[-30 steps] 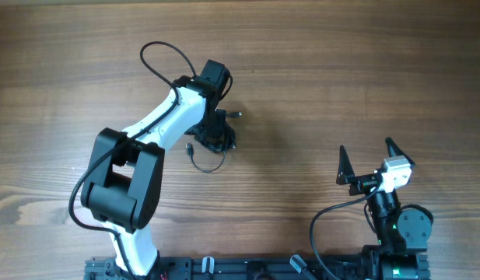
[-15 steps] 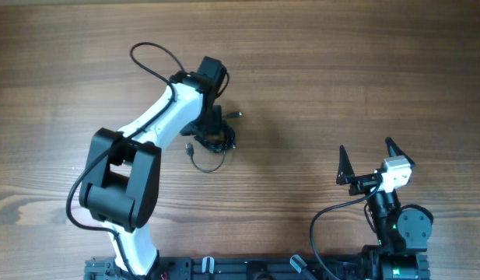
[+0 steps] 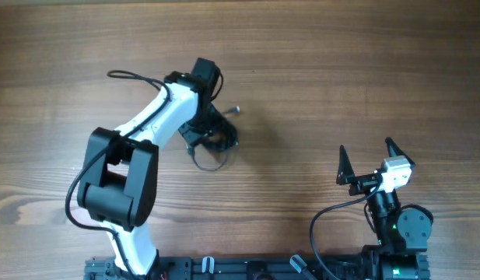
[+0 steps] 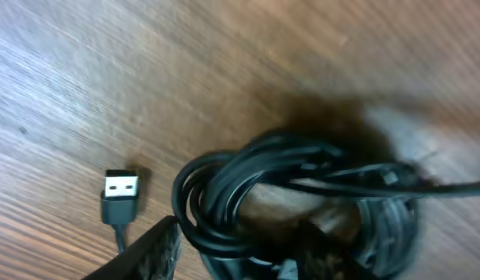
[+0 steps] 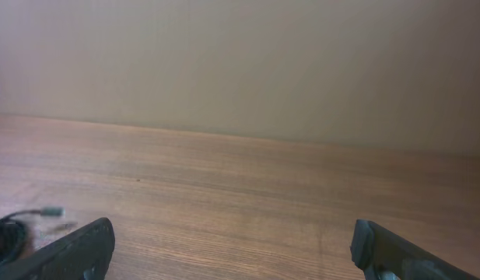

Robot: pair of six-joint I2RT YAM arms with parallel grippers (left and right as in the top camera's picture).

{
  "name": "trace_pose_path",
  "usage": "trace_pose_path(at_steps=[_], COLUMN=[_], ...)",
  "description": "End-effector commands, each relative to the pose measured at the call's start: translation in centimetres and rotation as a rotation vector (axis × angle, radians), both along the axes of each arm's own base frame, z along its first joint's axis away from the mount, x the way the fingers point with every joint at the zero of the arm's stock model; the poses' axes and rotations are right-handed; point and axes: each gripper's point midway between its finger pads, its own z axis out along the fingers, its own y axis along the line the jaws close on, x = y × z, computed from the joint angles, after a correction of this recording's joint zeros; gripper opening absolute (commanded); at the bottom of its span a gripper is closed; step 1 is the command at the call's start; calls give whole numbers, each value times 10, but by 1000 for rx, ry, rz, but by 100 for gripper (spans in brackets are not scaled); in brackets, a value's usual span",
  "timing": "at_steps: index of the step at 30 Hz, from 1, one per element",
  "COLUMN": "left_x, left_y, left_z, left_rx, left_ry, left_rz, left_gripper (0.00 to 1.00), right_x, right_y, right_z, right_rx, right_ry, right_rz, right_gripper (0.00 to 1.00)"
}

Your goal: Untangle cables

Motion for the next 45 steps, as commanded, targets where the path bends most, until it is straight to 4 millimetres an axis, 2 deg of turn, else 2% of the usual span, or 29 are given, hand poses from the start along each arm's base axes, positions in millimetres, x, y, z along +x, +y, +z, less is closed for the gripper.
trace_pose_path(at_steps=[1, 4, 5, 7, 10, 13, 16, 18, 19, 21, 24, 27, 30, 32, 34, 36, 38, 41, 45], left_x=[-14, -19, -21, -22, -21, -11, 2, 6, 8, 9, 6, -2, -19, -31, -42, -57, -66, -64, -60], left_y=[-6, -4, -3, -3, -3, -5, -11, -12, -13, -13, -12, -9, -3, 1, -7, -35, -49, -58, -73], left_z=[-12, -21, -24, -25, -25, -11, 24, 47, 72, 99, 138, 175, 192, 194, 188, 178, 160, 128, 105], left_rx=[-7, -1, -2, 0, -3, -22, -42, -54, -66, -81, -102, -85, -47, -20, -53, -204, -263, -272, -304], left_ry=[12, 16, 15, 20, 13, -48, -165, -233, -303, -381, -489, -605, -639, -628, -606, -612, -592, -521, -464], left_rz=[52, 51, 51, 42, 29, -143, -329, -356, -372, -371, -373, -500, -631, -736, -890, -1078, -1213, -1273, -1255], left_gripper=[45, 43, 37, 4, 4, 4, 4, 4, 4, 4, 4, 4, 4, 4, 4, 4, 4, 4, 5], right_x=[0, 0, 0, 0, 0, 0, 0, 0, 0, 0, 0, 0, 0, 0, 0, 0, 0, 0, 0], right_y=[-1, -1, -1, -1, -1, -1, -1, -1, -1, -1, -1, -1, -1, -1, -1, -1, -1, -1, -1], right_z=[2, 2, 2, 2, 2, 2, 2, 2, 2, 2, 2, 2, 2, 2, 2, 2, 2, 2, 1], right_rx=[6, 6, 6, 6, 6, 6, 6, 6, 6, 6, 6, 5, 6, 5, 5, 6, 6, 6, 5], right_ry=[-11, -11, -10, -11, -11, -11, -11, -11, -10, -11, -11, -11, -10, -10, -10, -9, -9, -9, -8], right_rz=[-6, -6, -6, -6, -6, -6, -6, -6, -6, -6, -6, -6, -6, -6, -6, -6, -6, -6, -6], right_gripper=[100, 100, 100, 100, 100, 100, 100, 100, 100, 100, 100, 100, 100, 100, 100, 100, 100, 100, 100])
